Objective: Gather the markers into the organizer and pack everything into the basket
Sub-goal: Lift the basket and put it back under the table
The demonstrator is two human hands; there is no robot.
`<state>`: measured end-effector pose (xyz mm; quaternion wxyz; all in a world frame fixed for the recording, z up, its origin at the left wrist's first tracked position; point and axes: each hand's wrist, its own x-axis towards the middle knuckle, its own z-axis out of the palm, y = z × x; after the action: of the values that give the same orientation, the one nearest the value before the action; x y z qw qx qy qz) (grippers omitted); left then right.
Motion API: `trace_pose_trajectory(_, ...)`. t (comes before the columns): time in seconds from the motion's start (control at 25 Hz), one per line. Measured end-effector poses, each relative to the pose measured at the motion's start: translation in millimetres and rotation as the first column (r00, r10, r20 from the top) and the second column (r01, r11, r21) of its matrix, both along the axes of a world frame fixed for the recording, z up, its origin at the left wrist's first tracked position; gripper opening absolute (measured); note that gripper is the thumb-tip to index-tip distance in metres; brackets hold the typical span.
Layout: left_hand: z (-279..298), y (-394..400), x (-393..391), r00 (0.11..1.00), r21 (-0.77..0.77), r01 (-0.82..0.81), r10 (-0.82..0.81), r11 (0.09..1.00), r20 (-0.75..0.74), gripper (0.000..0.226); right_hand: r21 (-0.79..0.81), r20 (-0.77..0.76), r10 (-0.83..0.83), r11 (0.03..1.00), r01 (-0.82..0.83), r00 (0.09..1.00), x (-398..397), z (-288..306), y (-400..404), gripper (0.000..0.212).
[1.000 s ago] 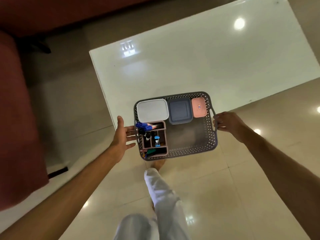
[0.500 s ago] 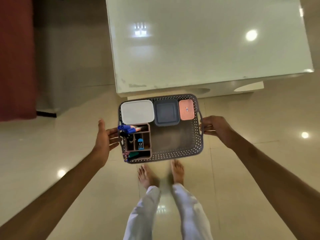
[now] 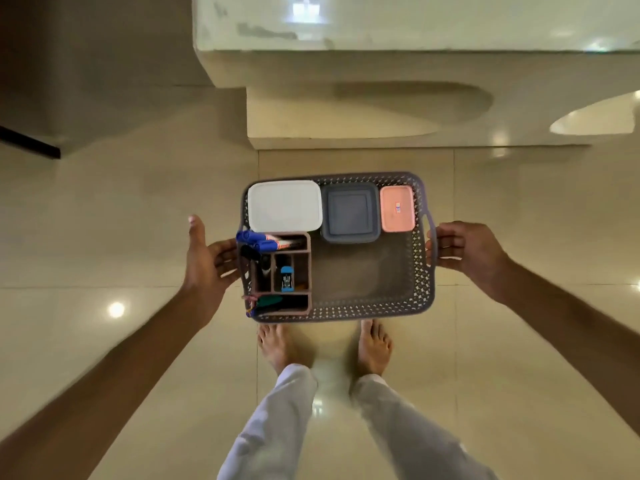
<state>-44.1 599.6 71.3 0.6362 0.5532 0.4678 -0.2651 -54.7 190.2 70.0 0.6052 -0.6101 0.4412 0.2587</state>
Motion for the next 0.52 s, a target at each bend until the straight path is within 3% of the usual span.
trace_pose_trajectory(0.28,-153,-46,56,0.969,0.004,0.064,-0.063,0.998,0.239,0.087,-0.036,0.267,0.126,0.992,-0.121,0.955,60,-144,-65,0.020)
trace_pose_trajectory(0.36,-172,-56,76,0.951,-0.005,0.037,-0.033,0.999,0.308,0.082,-0.017,0.369,0.134,0.990,-0.137,0.920,88,-163,-92,0.011)
trace_pose_trajectory(0.52,-210,-63,144,0.902,-0.081,0.009,0.027,0.997,0.432,0.066,-0.034,0.527,0.187,0.979,-0.199,0.829,159,-200,-133,0.055)
